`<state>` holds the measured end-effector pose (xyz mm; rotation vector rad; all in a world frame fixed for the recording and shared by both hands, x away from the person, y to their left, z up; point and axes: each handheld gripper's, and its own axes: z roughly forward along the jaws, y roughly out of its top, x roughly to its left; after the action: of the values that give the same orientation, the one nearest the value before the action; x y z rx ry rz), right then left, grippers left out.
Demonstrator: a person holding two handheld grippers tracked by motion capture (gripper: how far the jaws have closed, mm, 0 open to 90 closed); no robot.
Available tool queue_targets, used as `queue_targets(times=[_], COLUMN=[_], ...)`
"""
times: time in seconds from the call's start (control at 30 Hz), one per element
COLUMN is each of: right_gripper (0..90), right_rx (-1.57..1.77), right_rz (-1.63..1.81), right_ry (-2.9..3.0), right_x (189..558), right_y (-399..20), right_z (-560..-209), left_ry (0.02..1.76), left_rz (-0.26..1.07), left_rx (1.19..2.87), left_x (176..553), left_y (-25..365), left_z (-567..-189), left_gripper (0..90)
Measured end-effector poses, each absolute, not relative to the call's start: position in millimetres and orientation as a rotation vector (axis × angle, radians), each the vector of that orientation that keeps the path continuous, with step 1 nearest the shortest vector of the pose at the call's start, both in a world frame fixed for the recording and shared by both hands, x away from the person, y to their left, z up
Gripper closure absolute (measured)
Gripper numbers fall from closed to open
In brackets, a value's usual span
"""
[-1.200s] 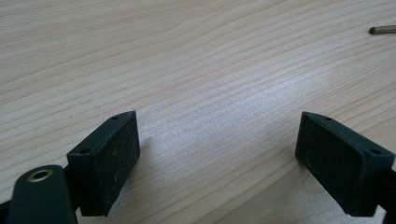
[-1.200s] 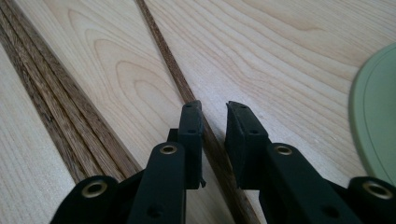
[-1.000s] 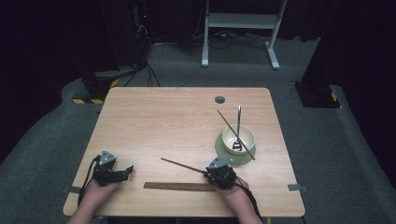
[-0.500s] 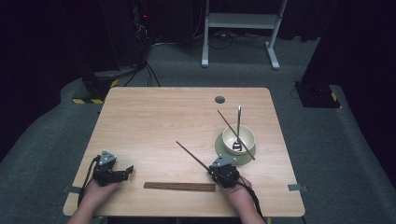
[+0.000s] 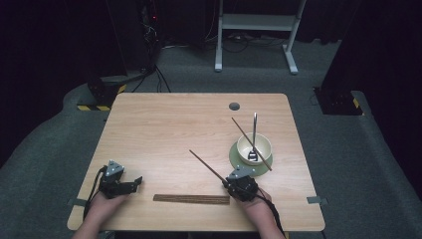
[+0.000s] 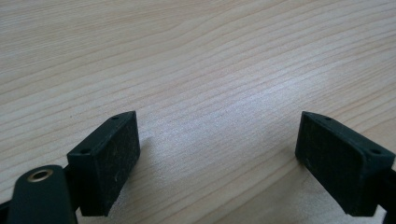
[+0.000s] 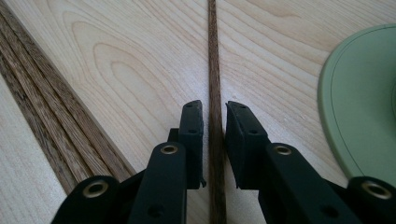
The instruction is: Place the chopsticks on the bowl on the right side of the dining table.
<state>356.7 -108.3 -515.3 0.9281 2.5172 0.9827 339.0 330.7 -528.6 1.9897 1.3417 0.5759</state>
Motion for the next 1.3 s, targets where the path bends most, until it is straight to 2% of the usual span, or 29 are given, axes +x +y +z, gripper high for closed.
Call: queue_targets(times=[0.23, 0.53, 1.3], right_gripper=[83.1, 83.9, 84.1], right_rx=[0.925, 0.895, 0.826], right_rz=[1.003, 0.98, 1.111], right_ry=[2.51, 2.487, 2.329], right_x=[358, 356, 341], right_y=[-111, -109, -106], right_z=[-517, -513, -467], left_ry=[1.34, 1.34, 1.334], left_rz=[0.575, 0.576, 0.573], left_rx=[1.992, 1.991, 1.993], left_x=[340, 339, 338], left_y=[331, 330, 330], left_z=[-529, -529, -528], left_gripper=[13.7, 13.9, 14.1])
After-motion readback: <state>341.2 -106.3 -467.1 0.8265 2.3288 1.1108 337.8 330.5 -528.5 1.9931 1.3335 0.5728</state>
